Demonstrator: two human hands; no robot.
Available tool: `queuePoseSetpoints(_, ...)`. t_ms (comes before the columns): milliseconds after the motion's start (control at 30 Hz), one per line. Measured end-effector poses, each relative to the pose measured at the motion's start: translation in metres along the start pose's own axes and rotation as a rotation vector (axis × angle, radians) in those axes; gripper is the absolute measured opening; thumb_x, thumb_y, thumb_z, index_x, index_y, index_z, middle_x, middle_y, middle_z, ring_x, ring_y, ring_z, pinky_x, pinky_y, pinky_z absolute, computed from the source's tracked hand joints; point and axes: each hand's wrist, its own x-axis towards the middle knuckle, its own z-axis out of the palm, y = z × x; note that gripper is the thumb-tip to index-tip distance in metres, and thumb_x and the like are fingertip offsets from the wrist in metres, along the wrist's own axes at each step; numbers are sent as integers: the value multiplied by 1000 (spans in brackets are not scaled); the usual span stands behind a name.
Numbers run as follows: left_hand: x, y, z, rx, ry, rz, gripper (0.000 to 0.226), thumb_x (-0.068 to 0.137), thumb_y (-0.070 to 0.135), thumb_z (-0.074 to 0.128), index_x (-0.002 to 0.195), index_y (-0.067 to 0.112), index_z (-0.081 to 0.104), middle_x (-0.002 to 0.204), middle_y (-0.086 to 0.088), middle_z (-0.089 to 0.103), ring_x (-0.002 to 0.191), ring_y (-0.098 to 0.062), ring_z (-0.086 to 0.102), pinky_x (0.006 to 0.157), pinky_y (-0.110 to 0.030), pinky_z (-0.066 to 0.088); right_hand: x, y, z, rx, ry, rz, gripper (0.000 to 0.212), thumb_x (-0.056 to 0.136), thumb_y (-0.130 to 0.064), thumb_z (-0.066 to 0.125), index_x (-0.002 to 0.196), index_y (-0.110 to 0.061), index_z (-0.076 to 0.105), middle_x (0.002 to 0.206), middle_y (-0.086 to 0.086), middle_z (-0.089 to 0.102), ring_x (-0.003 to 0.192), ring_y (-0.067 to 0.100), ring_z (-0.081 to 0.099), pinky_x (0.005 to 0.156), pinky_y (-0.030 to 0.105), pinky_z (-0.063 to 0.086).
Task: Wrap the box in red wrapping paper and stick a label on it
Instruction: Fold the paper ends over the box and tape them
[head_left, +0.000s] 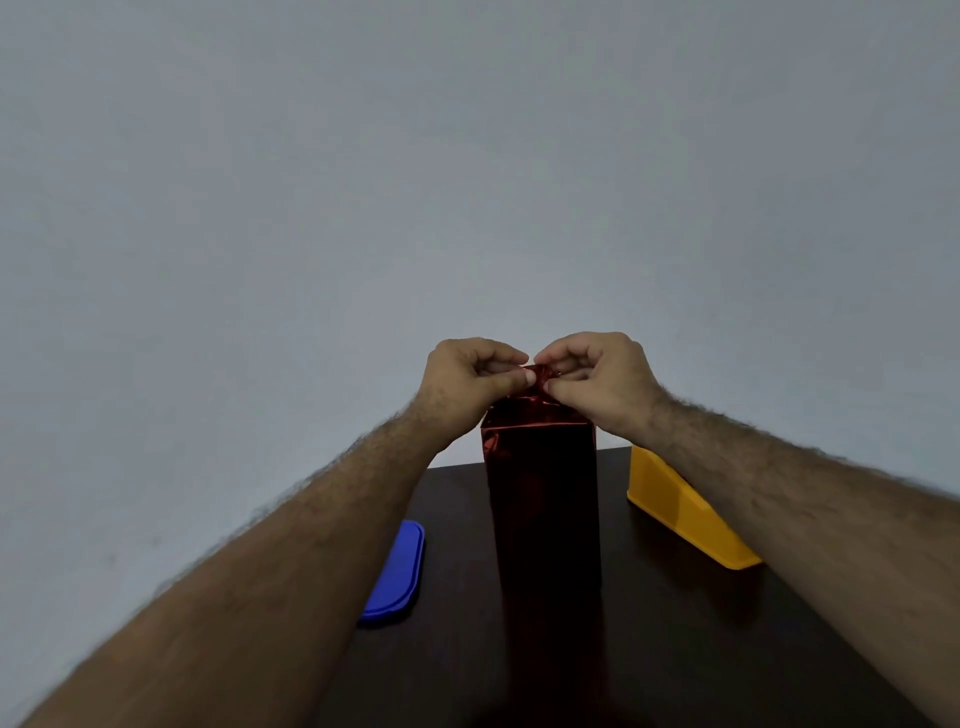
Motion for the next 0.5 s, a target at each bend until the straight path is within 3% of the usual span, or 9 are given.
queuePoseSetpoints(133,-2,-1,-4,-42,-12,-79,21,104,28,69,113,14,81,100,-3,83,97,-15,78,91,-32,61,-1,5,0,11,57,33,13,88,-8,82,96,-18,83,83,-5,80,80,5,77,82,26,64)
queuePoseSetpoints(200,-1,-2,-7,-42,10,-109,23,108,24,60,116,16,81,103,0,83,95,-7,76,87,-26,56,0,4,1,58,93,74,9,87,-11,86,93,-18,83,80,-3,80,78,9,78,82,31,65)
queuePoseSetpoints(300,-2,0,-7,-31,-15,-113,21,103,8,67,120,11,79,100,-2,82,88,-3,76,75,-12,52,1,0,1,119,116,103,9,86,-12,87,92,-17,82,80,-1,80,79,12,79,82,34,65)
queuePoseSetpoints(400,1,0,-4,-38,-37,-119,21,93,1,78,114,8,81,98,-9,83,93,-14,79,82,-18,58,1,-3,2,114,116,108,10,87,-11,85,93,-18,83,78,-2,80,78,11,78,82,33,66)
queuePoseSetpoints(500,4,2,-2,-52,-25,-115,20,87,-1,83,107,4,82,95,-10,82,90,-16,79,81,-20,58,1,-2,4,132,127,134,11,86,-8,84,93,-17,83,79,-2,80,78,13,78,84,37,66)
